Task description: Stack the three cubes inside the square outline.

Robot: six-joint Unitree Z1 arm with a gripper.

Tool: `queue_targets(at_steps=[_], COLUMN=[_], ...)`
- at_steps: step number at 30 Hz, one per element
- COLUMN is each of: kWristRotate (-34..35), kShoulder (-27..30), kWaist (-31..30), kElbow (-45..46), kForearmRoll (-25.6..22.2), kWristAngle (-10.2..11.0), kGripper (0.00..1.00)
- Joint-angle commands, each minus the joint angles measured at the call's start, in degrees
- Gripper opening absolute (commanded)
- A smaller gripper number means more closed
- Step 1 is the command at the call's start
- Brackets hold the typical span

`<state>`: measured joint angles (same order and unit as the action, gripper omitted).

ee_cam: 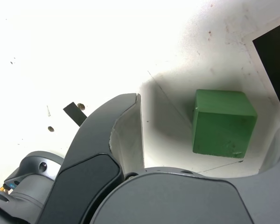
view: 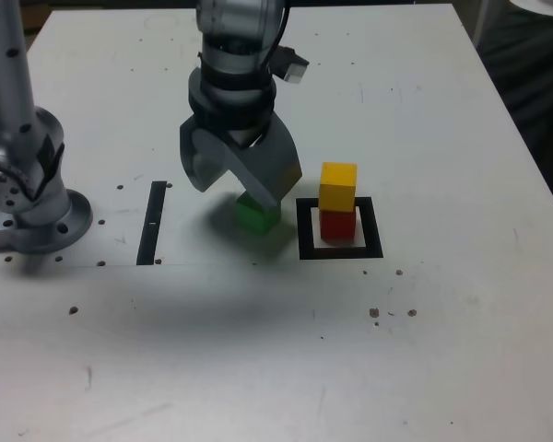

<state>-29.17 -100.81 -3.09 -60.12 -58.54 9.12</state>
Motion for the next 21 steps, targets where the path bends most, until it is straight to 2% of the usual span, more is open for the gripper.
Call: queue_targets(at_steps=[1,15,21], kWristRotate=[-0.1,-0.1,0.5], kShoulder=[-1.1,-3.9,-4.2], kWaist=[-0.1,-0.1,-0.3], kElbow=[0.2,1.0,0.9], kForearmRoll=[0.4,2.8,3.0], kWristAngle=[0.1,-0.7,-1.0], kGripper=[0.95,0.88,0.77])
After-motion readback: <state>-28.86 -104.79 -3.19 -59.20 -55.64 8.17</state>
